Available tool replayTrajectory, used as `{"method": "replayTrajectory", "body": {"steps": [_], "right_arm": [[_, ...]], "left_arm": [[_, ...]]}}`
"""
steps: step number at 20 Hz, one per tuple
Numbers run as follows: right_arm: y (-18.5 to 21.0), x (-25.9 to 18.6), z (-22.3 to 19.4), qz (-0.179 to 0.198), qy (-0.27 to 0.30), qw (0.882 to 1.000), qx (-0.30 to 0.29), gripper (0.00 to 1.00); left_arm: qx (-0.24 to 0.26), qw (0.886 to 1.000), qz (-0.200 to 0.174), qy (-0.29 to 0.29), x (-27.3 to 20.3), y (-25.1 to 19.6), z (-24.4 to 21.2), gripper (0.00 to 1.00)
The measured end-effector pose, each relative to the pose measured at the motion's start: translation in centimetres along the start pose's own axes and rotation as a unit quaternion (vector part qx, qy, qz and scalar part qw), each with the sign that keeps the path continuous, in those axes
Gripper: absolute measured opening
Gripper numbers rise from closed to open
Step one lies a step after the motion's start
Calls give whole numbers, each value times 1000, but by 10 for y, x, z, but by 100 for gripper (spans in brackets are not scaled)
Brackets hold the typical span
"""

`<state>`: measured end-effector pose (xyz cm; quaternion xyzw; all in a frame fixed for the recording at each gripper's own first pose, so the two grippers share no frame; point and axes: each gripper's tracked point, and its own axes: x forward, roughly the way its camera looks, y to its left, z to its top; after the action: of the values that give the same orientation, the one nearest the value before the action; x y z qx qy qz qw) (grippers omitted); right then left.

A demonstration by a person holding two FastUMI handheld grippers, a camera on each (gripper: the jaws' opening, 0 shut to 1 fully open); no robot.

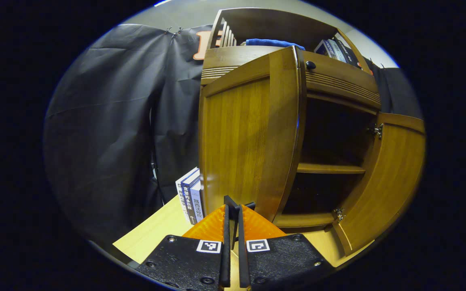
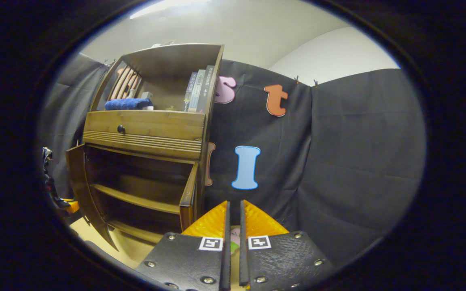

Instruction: Open the right door of the double-door shoe cabinet with the right hand, and open the left door with the left hand.

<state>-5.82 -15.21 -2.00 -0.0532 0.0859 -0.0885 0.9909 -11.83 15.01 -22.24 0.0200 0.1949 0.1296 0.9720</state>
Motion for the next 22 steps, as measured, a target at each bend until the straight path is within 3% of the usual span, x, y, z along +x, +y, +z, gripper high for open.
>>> {"method": "replayTrajectory", "body": {"steps": [7, 11, 12, 16, 19, 20, 22], "right_arm": [[-1, 4, 4, -11, -4, 1000, -7, 8], [1, 7, 3, -10, -4, 1000, 2, 12], [2, 6, 3, -10, -4, 1000, 2, 8], [3, 6, 6, -11, -7, 1000, -2, 8], [7, 7, 9, -10, -12, 1000, 2, 8], [9, 7, 10, -10, -13, 1000, 4, 8], [8, 6, 12, -11, -16, 1000, 3, 8]], "left_arm": [[24, 999, 34, -8, -11, 30, 0, 3], [16, 1000, 14, -19, -12, 31, 0, 2], [18, 1000, 11, -19, -12, 33, -1, 0], [1, 1000, 9, -21, -16, 51, 0, 2], [17, 1000, -10, -22, -17, 53, -1, 5], [23, 999, -11, -22, -17, 55, 0, 0], [19, 1000, -5, -22, -17, 60, 2, 2]]}}
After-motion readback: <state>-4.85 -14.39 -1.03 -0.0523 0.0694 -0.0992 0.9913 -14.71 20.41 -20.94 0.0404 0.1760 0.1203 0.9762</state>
